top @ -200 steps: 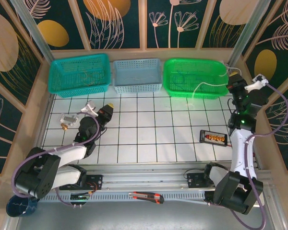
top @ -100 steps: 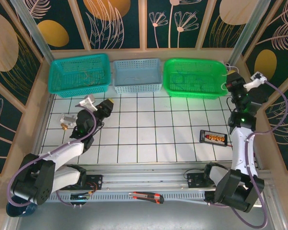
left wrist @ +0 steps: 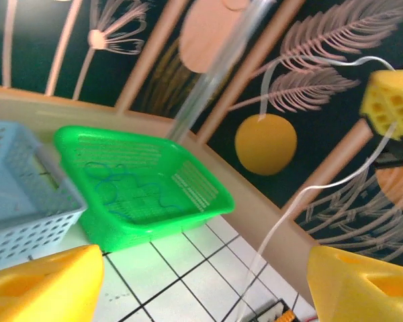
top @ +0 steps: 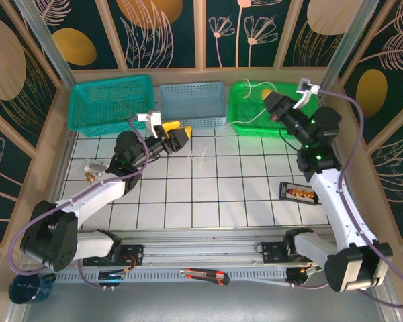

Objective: Untangle the cables

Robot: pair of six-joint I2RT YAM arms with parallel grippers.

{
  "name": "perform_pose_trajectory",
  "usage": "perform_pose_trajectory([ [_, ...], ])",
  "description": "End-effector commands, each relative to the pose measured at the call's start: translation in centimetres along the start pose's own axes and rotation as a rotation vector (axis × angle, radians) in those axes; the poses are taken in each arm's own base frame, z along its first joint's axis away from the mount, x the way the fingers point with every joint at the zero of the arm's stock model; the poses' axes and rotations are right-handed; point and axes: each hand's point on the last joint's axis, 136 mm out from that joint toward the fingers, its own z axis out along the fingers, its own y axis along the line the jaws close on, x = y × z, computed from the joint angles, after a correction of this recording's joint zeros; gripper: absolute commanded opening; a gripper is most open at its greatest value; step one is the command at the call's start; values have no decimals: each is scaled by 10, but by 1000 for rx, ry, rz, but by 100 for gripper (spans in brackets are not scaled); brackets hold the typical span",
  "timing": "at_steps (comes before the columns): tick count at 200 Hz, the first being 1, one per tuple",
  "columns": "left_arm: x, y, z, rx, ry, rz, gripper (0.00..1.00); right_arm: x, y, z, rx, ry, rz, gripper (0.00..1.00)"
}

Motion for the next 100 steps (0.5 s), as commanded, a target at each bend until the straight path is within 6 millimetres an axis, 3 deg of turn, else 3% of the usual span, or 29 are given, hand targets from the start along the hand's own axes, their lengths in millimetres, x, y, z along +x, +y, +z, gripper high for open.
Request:
perform_pose_trajectory([
  [1, -3, -24, 14, 105, 68, 158, 80, 9, 34, 14, -101, 48, -104, 0],
  [31, 12, -37, 35, 166, 164, 219, 81, 40, 57, 34, -189, 153, -128, 0],
  [62, 49, -45, 52, 214, 268, 240, 81, 63, 70, 46, -236, 219, -129, 0],
  [100, 85, -31, 63, 164, 321, 265, 85, 70, 83, 49, -269, 241, -131, 0],
])
